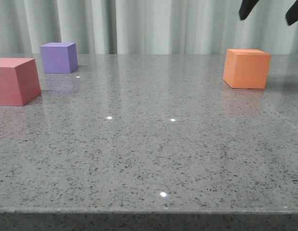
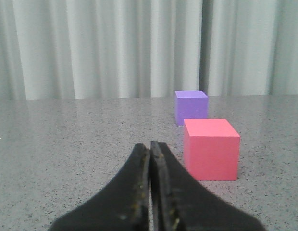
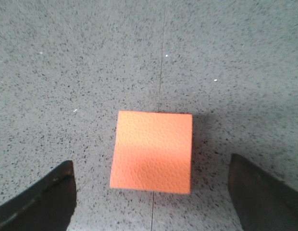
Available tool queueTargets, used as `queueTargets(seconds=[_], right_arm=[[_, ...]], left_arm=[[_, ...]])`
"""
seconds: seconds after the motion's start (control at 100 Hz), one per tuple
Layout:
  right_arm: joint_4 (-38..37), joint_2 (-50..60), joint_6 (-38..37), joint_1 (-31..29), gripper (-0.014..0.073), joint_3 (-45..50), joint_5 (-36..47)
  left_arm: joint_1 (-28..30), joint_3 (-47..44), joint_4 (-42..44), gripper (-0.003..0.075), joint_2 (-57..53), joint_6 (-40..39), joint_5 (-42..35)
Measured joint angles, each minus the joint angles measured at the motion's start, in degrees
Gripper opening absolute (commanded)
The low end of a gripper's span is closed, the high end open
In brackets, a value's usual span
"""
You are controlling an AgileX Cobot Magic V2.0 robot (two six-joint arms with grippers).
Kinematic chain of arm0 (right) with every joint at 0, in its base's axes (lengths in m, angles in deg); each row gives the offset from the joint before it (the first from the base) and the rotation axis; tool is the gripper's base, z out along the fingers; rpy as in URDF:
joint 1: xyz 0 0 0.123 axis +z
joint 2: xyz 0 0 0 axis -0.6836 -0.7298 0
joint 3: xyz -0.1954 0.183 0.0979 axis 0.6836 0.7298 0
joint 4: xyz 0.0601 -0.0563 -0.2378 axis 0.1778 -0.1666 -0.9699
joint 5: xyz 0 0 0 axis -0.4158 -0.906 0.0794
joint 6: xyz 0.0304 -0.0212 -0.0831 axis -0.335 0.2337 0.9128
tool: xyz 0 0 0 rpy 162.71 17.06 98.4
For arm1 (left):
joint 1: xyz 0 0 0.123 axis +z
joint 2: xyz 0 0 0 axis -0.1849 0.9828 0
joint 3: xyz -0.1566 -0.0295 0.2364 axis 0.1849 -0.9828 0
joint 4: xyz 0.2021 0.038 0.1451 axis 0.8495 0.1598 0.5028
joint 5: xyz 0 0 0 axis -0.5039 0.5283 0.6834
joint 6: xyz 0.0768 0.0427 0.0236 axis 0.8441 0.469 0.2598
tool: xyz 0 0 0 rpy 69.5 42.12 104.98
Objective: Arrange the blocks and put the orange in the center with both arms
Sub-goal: 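Lower the right gripper over the orange cube and close on it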
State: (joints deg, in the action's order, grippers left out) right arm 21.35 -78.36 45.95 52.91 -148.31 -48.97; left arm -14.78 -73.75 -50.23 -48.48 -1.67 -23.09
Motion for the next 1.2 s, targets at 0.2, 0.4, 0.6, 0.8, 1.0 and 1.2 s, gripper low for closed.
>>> queueTargets(seconds=[0.2, 0.4, 0.6, 0.8, 1.0, 1.2], right_arm=[[0.0, -4.9, 0.2, 0.1, 0.0633, -0.8, 0.0], [-0.8, -8.3, 0.4, 0.1, 0.0633, -0.8, 0.9], [-0.8, -9.8, 0.4, 0.1, 0.0497, -0.8, 1.2], [-0.9, -10.0, 0.5, 0.1, 0.0262, -0.9, 2.3], [-0.9, -10.0, 0.5, 0.1, 0.0255, -0.9, 2.7], [-0.3, -10.0, 0.5, 0.6, 0.0255, -2.2, 0.3]], left_arm=[[0.0, 0.0, 0.0, -0.002, 0.0, 0.0, 0.0], [0.0, 0.0, 0.0, -0.002, 0.0, 0.0, 0.0], [0.0, 0.0, 0.0, -0.002, 0.0, 0.0, 0.0], [0.0, 0.0, 0.0, -0.002, 0.0, 0.0, 0.0], [0.0, 0.0, 0.0, -0.002, 0.0, 0.0, 0.0], [0.0, 0.0, 0.0, -0.002, 0.0, 0.0, 0.0]])
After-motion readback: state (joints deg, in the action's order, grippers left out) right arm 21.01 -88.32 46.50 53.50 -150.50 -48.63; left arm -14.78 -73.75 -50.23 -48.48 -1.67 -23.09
